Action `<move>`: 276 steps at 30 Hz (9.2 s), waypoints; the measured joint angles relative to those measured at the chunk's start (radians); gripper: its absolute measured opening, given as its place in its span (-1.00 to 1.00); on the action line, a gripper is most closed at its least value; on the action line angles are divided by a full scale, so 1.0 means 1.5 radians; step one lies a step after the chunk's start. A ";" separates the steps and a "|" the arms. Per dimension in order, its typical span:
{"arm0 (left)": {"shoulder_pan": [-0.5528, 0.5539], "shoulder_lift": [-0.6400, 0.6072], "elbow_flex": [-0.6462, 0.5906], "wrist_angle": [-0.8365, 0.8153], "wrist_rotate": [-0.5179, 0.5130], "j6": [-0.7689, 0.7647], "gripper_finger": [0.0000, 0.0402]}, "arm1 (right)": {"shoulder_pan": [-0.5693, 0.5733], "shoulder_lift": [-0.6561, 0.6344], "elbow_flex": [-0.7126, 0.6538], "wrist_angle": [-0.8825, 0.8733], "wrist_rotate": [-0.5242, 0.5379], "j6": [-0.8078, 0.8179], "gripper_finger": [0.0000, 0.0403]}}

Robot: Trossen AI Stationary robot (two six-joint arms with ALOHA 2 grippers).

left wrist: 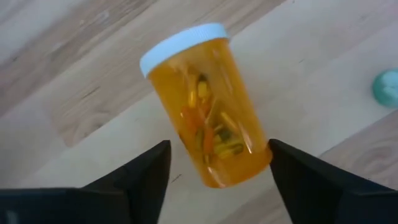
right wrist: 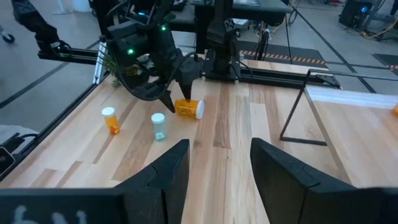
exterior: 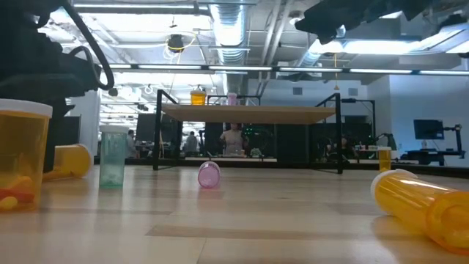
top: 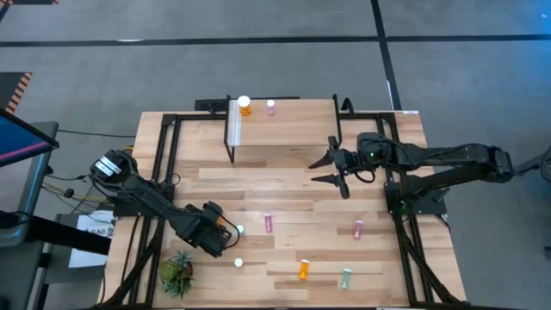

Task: Pick and place medicine bottles onto shelf by color
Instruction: Put the large orange pill bottle on the shelf align with the other large orange pill bottle

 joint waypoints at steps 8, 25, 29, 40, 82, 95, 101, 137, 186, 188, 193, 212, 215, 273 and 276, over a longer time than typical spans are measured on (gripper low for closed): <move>0.001 -0.006 0.000 -0.001 -0.010 0.029 -0.16 | 0.000 0.000 0.000 0.001 0.000 -0.002 -0.05; -0.092 -0.238 0.000 0.062 -0.525 0.193 -0.17 | 0.005 0.007 0.000 0.060 0.003 0.001 -0.05; -0.092 -0.239 0.000 0.156 -0.611 0.355 -0.17 | -0.017 0.043 -0.010 0.129 -0.012 0.022 -0.05; -0.058 -0.236 0.000 0.360 -0.734 0.643 -0.17 | -0.030 0.229 -0.033 0.502 -0.125 0.116 -0.05; 0.157 -0.202 0.000 0.929 -0.218 1.175 -0.17 | 0.086 0.338 0.059 0.733 0.014 0.148 0.69; 0.162 -0.181 0.000 0.974 -0.227 1.187 -0.17 | 0.094 0.338 0.087 0.627 0.018 0.132 0.69; 0.162 -0.181 0.000 0.969 -0.227 1.184 -0.17 | 0.095 0.338 0.087 0.629 0.018 0.132 0.57; 0.162 -0.184 0.000 0.934 -0.286 1.124 0.02 | 0.093 0.338 0.087 0.627 0.018 0.130 -0.15; 0.267 -0.055 0.521 0.015 -0.136 0.972 0.65 | 0.055 0.338 0.087 0.387 0.158 -0.060 -0.02; 0.279 -0.035 0.554 -0.019 -0.119 0.975 0.64 | 0.055 0.338 0.087 0.386 0.158 -0.060 -0.02; 0.323 0.001 0.613 -0.095 -0.059 0.975 0.63 | 0.055 0.338 0.087 0.383 0.158 -0.060 -0.03; 0.373 0.004 0.617 -0.117 0.019 0.969 0.63 | 0.055 0.338 0.087 0.381 0.158 -0.060 -0.02; 0.373 0.006 0.616 -0.118 0.018 0.969 0.63 | 0.055 0.338 0.087 0.381 0.158 -0.060 -0.02; 0.353 0.036 0.653 -0.153 0.003 0.946 0.63 | 0.055 0.338 0.087 0.367 0.158 -0.059 0.00; 0.353 0.036 0.653 -0.154 0.003 0.949 0.63 | 0.055 0.338 0.087 0.367 0.158 -0.059 0.00</move>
